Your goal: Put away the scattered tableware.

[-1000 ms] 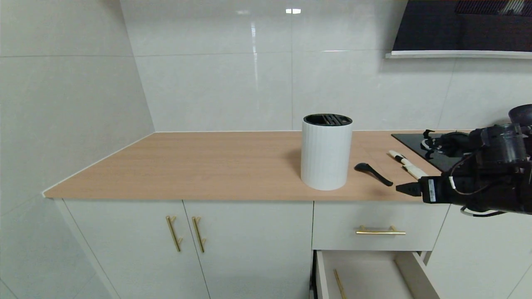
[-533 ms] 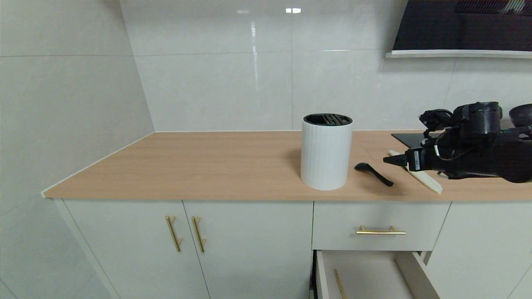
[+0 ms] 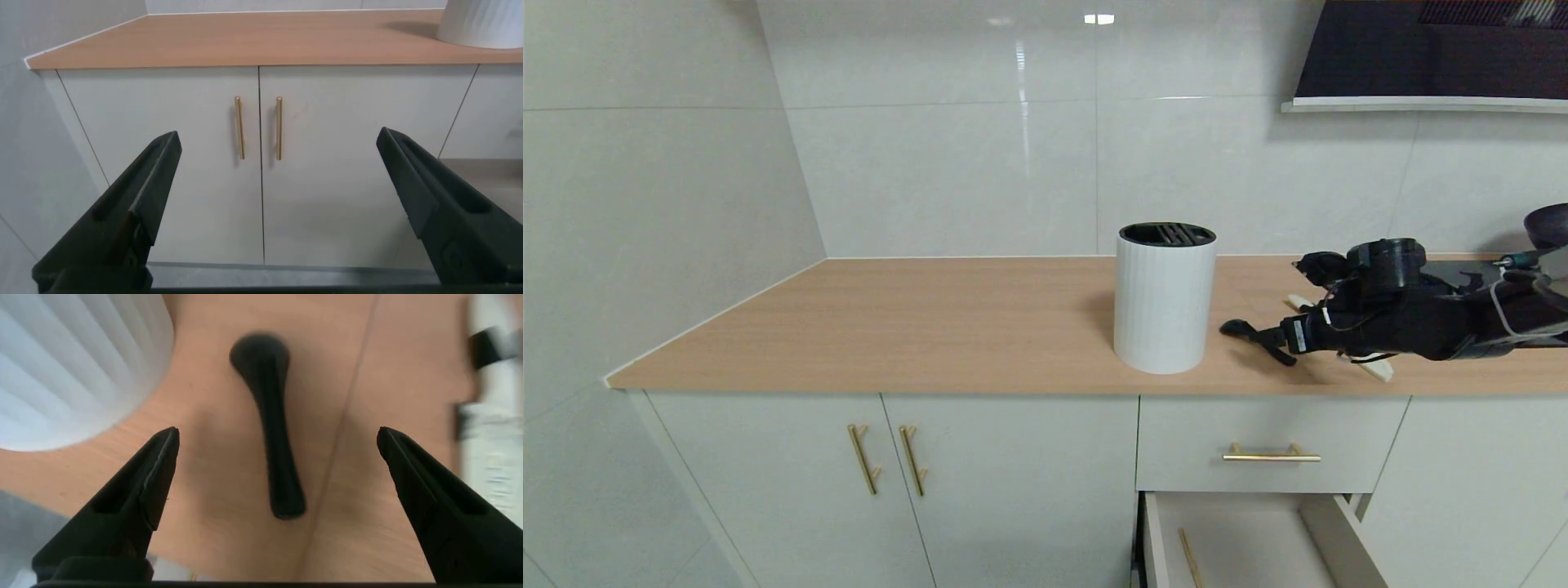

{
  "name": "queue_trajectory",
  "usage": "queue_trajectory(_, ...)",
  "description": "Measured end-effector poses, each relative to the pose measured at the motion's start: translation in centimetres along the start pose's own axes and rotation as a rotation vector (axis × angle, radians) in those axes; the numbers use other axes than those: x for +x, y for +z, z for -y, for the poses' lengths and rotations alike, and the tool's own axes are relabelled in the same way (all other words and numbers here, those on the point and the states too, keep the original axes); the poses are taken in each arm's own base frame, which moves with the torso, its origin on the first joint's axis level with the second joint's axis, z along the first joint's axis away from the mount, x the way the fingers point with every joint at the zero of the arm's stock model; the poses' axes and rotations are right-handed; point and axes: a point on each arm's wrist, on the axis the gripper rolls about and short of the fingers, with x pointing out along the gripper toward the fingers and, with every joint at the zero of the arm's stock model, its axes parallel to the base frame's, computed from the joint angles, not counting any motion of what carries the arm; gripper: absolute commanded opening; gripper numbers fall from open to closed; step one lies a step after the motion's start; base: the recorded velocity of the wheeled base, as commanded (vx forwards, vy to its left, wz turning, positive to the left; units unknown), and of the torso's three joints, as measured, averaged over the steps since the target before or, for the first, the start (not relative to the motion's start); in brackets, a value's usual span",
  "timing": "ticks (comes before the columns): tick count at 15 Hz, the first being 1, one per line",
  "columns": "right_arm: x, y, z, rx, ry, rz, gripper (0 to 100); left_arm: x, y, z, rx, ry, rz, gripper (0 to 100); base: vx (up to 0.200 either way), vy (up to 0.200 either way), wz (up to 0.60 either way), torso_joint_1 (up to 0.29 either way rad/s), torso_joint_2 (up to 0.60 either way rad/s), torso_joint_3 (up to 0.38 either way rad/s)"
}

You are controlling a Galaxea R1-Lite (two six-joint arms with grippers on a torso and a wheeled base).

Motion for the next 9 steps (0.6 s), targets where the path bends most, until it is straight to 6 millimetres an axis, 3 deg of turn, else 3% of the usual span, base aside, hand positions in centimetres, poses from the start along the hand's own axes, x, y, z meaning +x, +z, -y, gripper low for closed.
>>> queue_trajectory(9, 2.9, -1.7, 0.1, 0.0, -0.001, -0.016, 100, 0.0, 0.0, 0.0, 0.0, 0.0, 0.0, 100, 0.0, 0.0, 0.0, 0.0, 0.0, 0.0)
